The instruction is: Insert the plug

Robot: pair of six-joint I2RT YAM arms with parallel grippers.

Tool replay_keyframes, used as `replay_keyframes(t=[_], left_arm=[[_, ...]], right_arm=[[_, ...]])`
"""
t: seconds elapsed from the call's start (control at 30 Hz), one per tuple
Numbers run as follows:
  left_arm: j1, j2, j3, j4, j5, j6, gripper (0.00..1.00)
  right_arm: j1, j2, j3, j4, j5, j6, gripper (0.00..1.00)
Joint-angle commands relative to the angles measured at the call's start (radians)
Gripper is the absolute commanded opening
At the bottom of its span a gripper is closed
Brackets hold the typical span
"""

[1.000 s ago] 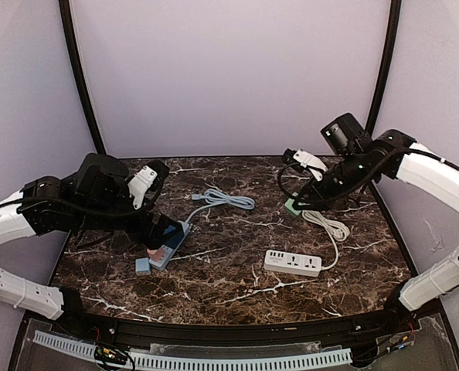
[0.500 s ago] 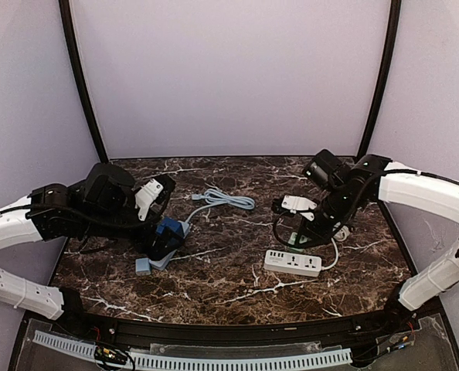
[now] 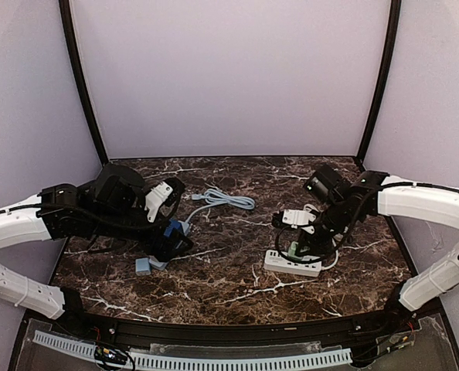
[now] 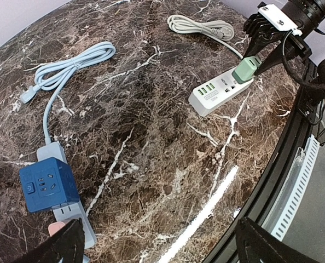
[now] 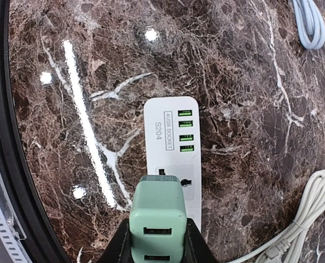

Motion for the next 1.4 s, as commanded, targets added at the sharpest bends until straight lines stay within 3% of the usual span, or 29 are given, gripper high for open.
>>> replay_keyframes(t=[0.0, 1.37], left_arm=[[0.004, -0.009, 0.003, 0.008, 0.016, -0.019, 0.96], [0.004, -0.003, 0.013, -0.003, 0.039, -0.041, 0.93]], right_arm=[[0.007, 0.014, -0.02, 0.071, 0.012, -0.043, 0.0], [0.007, 0.066, -0.074, 0.113, 0.035, -0.063, 0.0]])
